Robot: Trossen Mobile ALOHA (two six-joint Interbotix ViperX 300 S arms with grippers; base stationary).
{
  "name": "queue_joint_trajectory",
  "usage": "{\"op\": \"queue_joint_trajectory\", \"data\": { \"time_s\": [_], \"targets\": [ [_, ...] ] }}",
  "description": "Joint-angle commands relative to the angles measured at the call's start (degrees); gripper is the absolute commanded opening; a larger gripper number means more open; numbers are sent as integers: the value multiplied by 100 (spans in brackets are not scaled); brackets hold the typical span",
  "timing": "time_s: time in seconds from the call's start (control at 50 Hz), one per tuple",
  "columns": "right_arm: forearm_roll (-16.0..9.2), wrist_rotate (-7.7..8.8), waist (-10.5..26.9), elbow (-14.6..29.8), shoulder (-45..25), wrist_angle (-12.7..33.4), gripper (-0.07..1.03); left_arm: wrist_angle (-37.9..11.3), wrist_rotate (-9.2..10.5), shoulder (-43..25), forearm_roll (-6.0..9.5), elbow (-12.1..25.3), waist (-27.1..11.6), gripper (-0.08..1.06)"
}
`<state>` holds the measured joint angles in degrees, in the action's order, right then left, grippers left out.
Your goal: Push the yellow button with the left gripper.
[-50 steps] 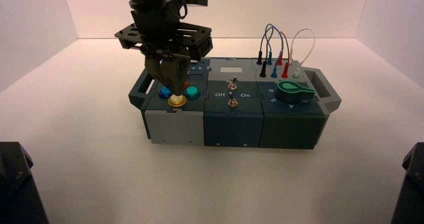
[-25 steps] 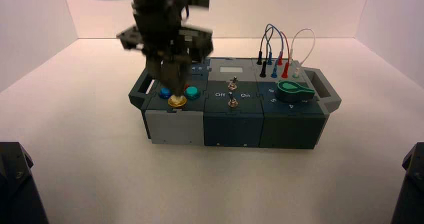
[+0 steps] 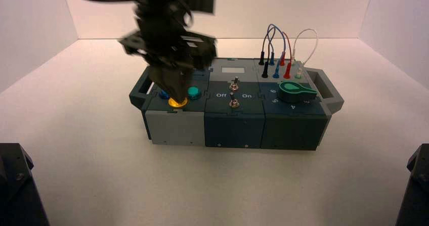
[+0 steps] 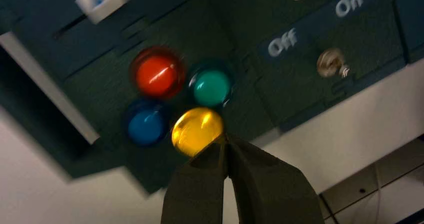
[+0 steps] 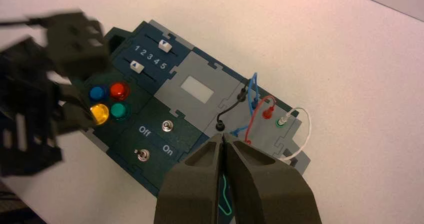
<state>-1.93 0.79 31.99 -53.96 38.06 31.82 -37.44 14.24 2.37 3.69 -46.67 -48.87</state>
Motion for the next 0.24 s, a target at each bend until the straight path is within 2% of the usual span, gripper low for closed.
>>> {"op": "queue_joint_trajectory", "data": {
  "time_s": [0.02, 0.1, 0.24],
  "targets": [
    [-35, 18, 18, 70, 79, -62, -2, 26, 70, 782, -18, -70, 26, -3],
    [-35, 9, 18, 70, 79, -62, -2, 26, 88, 1037, -18, -123, 26, -3],
    [-35, 18, 18, 62, 70, -53, -2, 9, 88, 1099, -53, -105, 35, -3]
  ]
}}
